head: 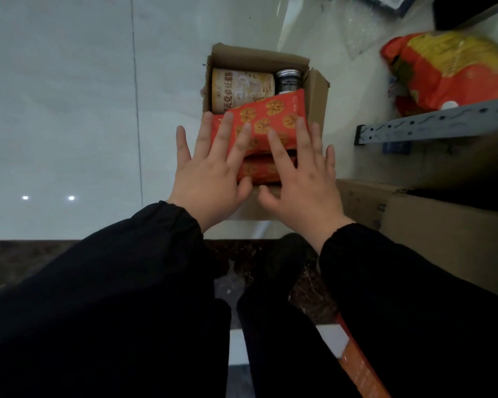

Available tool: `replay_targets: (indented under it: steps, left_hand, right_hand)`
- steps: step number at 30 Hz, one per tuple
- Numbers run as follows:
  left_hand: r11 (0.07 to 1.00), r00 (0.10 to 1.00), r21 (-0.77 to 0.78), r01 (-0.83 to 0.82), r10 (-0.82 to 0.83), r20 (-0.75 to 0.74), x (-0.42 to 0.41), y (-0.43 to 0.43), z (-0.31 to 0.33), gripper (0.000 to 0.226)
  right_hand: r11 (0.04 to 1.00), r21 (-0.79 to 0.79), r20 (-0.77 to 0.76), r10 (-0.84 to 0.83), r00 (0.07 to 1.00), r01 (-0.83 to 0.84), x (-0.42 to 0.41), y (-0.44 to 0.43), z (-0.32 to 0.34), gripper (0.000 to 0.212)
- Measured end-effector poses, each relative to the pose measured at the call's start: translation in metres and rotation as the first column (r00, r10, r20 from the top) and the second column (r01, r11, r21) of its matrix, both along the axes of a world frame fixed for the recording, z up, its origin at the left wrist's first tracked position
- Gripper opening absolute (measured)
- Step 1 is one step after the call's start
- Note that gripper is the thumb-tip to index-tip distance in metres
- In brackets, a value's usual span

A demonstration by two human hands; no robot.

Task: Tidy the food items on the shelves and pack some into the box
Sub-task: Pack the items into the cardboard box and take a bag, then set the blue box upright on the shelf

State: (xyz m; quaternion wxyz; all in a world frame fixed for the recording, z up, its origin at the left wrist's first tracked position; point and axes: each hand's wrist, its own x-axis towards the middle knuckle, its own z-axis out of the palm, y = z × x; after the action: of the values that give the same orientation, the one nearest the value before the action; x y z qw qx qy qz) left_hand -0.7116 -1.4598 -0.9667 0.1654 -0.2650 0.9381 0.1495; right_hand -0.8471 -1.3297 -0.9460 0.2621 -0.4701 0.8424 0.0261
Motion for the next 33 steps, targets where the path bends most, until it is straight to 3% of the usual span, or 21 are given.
replay_targets:
  steps: [4,9,14,23,29,33]
  left_hand:
    - [1.0,0.999,-0.001,-0.02,0.02,-0.028,0.01,-0.005,0.1,0.084]
    - [0.998,0.997,-0.045,0.043,-0.046,-0.068,0.02,-0.022,0.251,0.08]
    - [0.997,0.997,-0.074,-0.002,-0.004,-0.073,0.023,-0.045,0.416,0.076]
    - [0.975,0.956,-0.216,-0.057,-0.009,-0.294,0.022,-0.056,0.681,0.072]
    - [0.951,0.893,-0.306,0.052,-0.182,-0.412,-0.004,-0.065,0.804,0.06]
    - [0.896,0.792,-0.39,0.214,-0.392,-0.467,-0.026,-0.059,0.867,0.044]
  right_hand:
    - [1.0,0.001,0.025,-0.015,1.0,0.015,0.016,0.001,0.096,0.09]
    - [0.996,-0.087,0.008,-0.011,1.0,0.011,0.021,-0.01,0.242,0.086]
    - [0.981,-0.187,-0.036,0.038,0.999,-0.044,0.014,-0.025,0.394,0.081]
    - [0.882,-0.431,-0.156,0.136,0.978,-0.191,0.007,-0.045,0.639,0.074]
    - [0.717,-0.65,-0.368,-0.008,0.93,-0.251,0.003,-0.035,0.764,0.04]
    - [0.742,-0.668,-0.381,-0.272,0.884,-0.059,0.019,-0.013,0.834,0.044]
